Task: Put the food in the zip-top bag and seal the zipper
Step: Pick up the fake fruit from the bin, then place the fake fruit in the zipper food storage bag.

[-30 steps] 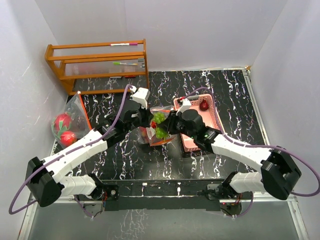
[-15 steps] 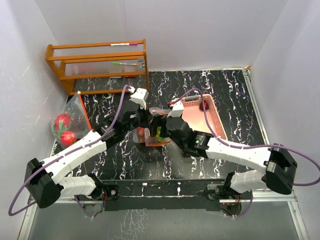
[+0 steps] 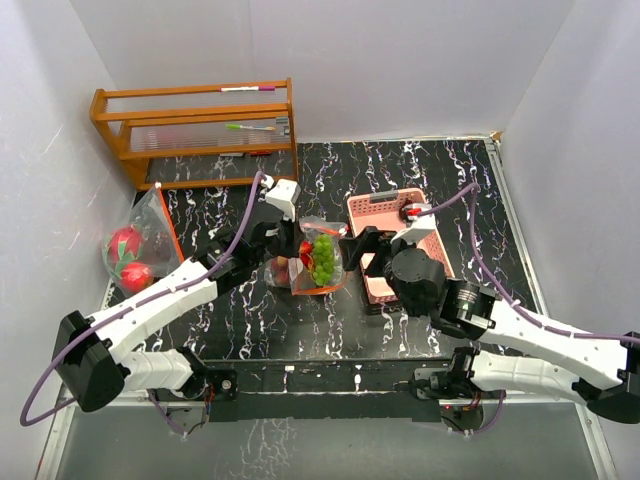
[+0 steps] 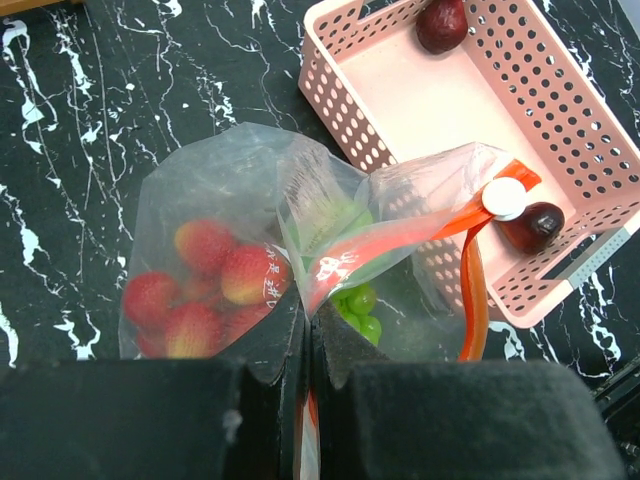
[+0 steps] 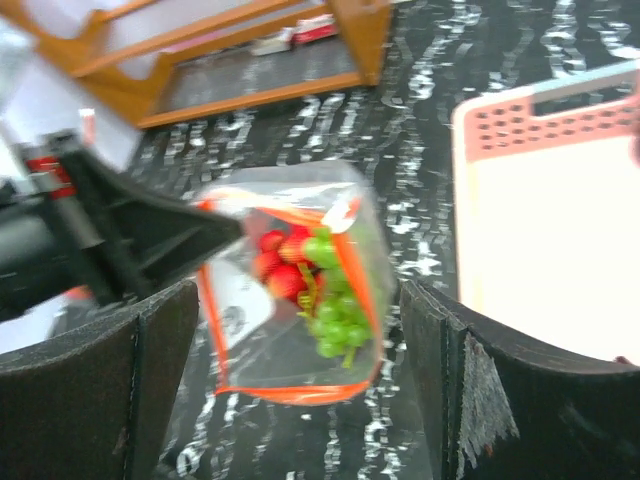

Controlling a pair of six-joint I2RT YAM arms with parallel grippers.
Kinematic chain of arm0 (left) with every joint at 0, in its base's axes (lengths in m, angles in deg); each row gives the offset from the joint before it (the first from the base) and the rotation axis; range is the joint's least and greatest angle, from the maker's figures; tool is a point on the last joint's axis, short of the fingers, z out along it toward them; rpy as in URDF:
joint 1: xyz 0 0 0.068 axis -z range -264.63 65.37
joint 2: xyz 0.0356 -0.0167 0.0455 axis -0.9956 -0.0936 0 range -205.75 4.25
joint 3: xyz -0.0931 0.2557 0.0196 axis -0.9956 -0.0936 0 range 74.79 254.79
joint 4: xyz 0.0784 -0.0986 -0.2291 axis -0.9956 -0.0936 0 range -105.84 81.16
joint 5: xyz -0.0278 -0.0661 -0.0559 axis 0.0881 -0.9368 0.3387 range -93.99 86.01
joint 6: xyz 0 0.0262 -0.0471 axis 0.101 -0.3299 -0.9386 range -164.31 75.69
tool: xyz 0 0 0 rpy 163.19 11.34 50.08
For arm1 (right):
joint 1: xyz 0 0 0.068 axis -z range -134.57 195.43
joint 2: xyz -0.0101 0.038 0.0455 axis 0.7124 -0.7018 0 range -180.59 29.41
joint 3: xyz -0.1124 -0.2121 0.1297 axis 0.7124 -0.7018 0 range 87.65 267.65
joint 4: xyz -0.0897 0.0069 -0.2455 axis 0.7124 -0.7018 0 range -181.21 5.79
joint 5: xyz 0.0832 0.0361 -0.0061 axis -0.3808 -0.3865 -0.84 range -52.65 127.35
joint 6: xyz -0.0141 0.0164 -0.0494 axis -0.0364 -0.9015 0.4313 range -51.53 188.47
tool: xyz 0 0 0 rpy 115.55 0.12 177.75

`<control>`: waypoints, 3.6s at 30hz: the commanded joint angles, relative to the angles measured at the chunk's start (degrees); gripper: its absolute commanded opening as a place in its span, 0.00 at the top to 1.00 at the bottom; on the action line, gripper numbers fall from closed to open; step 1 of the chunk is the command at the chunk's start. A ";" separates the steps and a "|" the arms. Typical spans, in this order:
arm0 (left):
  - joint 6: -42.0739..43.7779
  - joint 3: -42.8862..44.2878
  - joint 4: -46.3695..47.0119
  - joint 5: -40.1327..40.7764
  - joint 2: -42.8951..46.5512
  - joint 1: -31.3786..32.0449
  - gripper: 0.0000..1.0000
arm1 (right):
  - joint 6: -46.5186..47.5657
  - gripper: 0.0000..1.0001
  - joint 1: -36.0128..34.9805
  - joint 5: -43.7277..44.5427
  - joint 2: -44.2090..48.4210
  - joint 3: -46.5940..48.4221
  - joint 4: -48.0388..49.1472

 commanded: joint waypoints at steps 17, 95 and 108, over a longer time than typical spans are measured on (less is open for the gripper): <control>1.33 -0.71 -0.30 -0.57 6.53 0.16 1.00 | 13.74 0.09 38.04 -12.75 -34.47 13.25 2.58; 2.25 7.00 1.30 -0.18 -6.69 -0.63 1.00 | 23.93 0.68 30.65 -62.58 1.02 -7.94 14.06; 0.95 8.15 -0.79 -3.27 -4.40 -0.66 1.00 | 19.62 0.66 18.59 -37.24 -16.38 -5.22 23.59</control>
